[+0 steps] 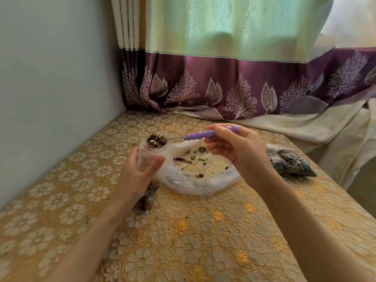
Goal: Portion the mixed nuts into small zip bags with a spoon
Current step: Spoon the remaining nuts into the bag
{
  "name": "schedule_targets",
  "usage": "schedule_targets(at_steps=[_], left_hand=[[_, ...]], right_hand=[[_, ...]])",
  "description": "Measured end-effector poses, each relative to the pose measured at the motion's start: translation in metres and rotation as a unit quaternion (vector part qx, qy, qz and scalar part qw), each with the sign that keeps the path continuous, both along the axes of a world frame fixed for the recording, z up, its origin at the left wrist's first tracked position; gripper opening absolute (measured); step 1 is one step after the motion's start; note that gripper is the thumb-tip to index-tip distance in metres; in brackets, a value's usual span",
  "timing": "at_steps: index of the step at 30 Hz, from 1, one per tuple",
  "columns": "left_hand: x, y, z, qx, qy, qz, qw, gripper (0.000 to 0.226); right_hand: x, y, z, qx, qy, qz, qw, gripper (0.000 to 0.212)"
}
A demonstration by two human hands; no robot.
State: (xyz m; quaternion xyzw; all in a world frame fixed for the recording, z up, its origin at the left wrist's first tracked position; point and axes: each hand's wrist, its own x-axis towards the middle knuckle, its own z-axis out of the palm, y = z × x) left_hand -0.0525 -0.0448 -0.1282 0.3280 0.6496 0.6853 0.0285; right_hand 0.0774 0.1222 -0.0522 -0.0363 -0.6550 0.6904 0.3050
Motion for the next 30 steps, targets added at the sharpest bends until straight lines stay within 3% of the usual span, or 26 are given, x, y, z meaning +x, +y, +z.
schedule_targets(at_steps=[5, 10, 16, 22, 30], left_hand=[[-0.003, -0.003, 0.000, 0.017, -0.012, 0.005, 1.000, 0.078], [-0.004, -0.005, 0.000, 0.021, -0.007, 0.013, 1.000, 0.079], [-0.003, -0.005, -0.001, 0.018, -0.003, 0.005, 1.000, 0.095], [-0.001, -0.003, -0.002, 0.018, -0.007, 0.007, 1.000, 0.078], [-0.002, -0.001, -0.004, 0.015, 0.000, 0.009, 1.000, 0.075]], right_hand=[[0.002, -0.007, 0.003, 0.096, -0.010, -0.007, 0.995, 0.013], [0.002, -0.004, 0.004, 0.106, -0.003, 0.012, 0.994, 0.014], [0.003, 0.011, -0.005, 0.010, 0.023, -0.014, 1.000, 0.020], [-0.009, 0.042, -0.039, -0.104, -0.055, -0.192, 0.974, 0.023], [-0.044, 0.066, -0.075, -0.169, -0.114, -0.242, 0.949, 0.027]])
